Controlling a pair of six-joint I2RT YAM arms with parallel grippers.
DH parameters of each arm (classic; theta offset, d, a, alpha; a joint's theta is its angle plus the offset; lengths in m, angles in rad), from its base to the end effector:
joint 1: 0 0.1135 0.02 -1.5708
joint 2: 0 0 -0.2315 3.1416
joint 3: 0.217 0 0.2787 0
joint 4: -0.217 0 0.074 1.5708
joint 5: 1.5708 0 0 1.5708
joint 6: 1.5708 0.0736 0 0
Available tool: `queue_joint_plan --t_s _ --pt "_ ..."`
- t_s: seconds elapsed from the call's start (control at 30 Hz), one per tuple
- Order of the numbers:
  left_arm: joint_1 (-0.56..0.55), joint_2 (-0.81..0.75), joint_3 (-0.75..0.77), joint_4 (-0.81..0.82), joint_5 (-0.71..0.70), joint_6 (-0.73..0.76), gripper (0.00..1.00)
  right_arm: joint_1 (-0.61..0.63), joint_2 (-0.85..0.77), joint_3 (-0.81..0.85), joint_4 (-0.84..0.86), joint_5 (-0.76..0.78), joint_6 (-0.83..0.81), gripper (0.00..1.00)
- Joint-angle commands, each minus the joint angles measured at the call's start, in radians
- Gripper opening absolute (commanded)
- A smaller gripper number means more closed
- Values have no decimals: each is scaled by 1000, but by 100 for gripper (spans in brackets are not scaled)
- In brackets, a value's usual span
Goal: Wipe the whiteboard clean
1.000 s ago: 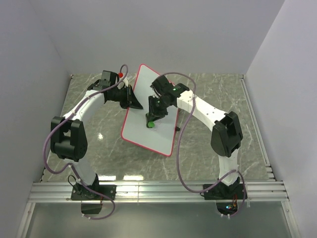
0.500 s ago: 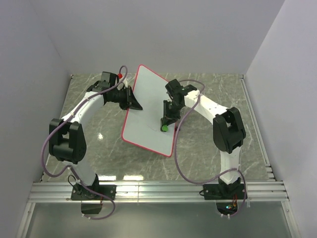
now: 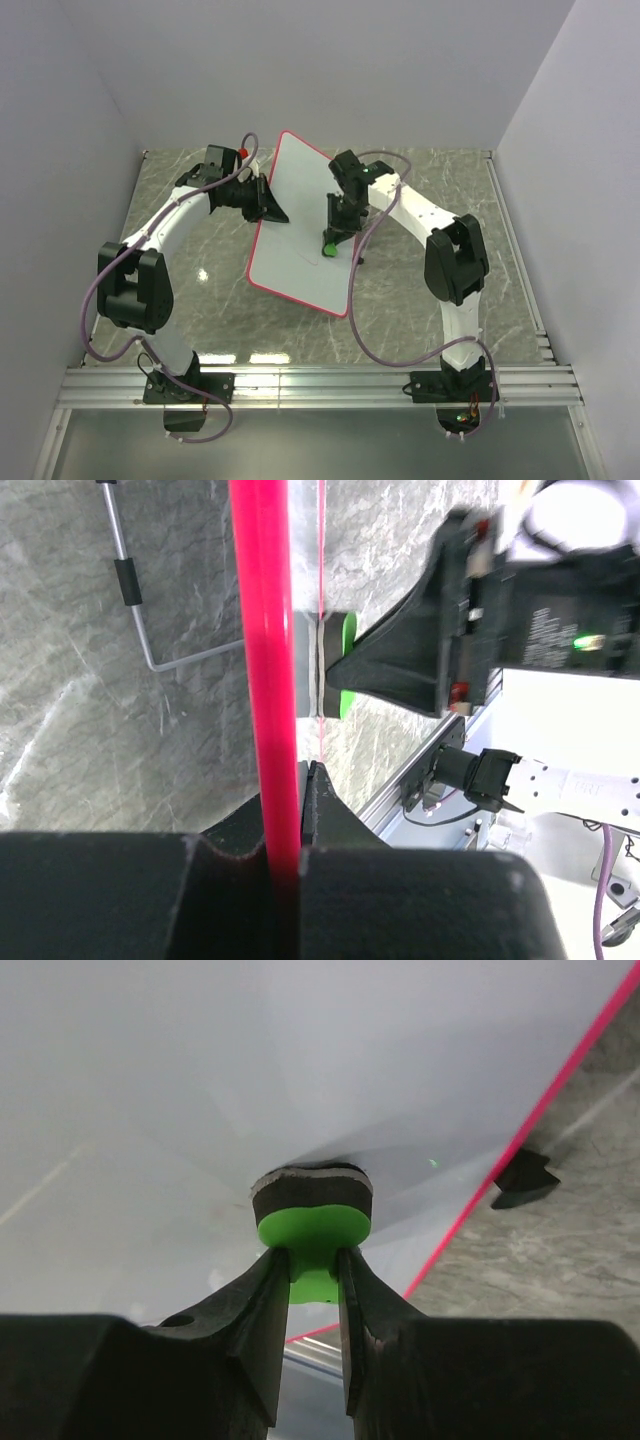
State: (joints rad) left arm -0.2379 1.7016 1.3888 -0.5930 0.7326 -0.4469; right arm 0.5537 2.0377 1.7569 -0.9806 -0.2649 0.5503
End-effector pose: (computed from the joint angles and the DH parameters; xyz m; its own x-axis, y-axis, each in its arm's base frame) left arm 0.3840 -0.1438 0.2151 -0.9387 -0.1030 -0.3290 0.1892 0.6440 -0.7413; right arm 0.3697 0.2512 0.1643 -0.9914 -0.0195 -0.1291 -0.0667 0.9259 0.3718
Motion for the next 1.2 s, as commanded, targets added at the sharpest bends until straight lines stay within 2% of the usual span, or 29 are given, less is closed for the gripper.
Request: queue_joint_plan --t_s 0.0,0.23,0.6,0.73,0.9,1.17 --pt "-104 32 -59 -114 -139 137 0 40 16 119 238 -10 36 0" --pt "-104 43 -50 -114 -137 142 0 45 41 178 229 -48 42 0" --pt "-104 58 -50 -110 -162 143 0 139 -145 -101 410 -138 60 0" --pt "-104 72 -45 -108 -170 140 0 173 -200 -100 459 -186 54 0" --pt "-104 78 -45 -108 -188 137 0 204 -211 -66 442 -163 40 0" --pt "-100 67 -54 -106 -217 129 0 206 -237 -181 482 -116 68 0"
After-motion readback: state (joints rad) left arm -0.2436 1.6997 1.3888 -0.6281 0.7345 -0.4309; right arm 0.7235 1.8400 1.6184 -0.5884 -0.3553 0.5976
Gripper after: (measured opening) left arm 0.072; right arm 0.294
